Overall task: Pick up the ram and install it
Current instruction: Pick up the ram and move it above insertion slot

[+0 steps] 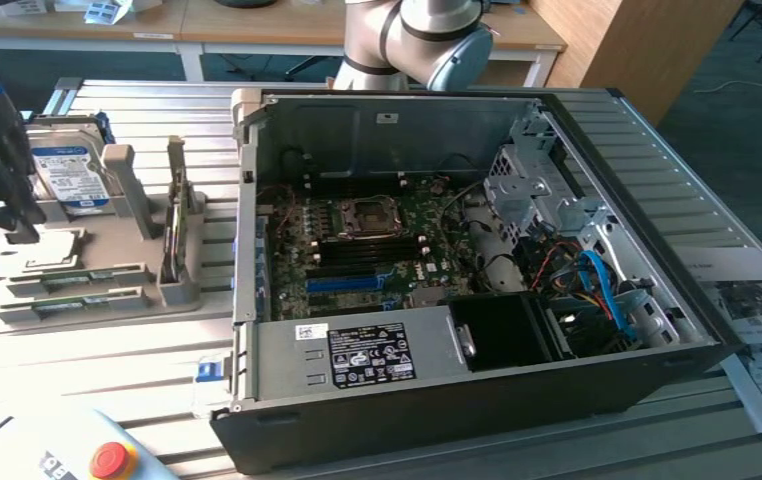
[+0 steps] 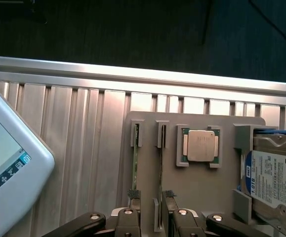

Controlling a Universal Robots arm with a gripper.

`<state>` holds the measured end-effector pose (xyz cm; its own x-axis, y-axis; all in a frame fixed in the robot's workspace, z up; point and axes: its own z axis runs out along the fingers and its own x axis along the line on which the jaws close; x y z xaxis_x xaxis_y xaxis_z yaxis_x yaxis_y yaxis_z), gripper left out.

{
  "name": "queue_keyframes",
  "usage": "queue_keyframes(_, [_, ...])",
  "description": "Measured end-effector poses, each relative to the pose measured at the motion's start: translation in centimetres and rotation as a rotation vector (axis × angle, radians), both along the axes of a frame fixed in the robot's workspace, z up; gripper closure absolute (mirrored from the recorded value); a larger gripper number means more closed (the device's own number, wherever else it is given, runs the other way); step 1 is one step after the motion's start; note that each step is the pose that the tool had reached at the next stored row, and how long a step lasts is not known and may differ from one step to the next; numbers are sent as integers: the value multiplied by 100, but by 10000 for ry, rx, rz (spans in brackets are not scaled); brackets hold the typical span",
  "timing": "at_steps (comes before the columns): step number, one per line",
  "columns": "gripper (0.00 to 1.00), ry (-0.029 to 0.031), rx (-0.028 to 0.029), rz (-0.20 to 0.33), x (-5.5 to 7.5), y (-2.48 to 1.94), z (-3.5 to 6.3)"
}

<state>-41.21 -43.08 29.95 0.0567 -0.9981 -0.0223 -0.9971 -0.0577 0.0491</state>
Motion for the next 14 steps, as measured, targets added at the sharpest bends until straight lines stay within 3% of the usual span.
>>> queue_keyframes(14, [69,0,0,0,-6,-45,-254])
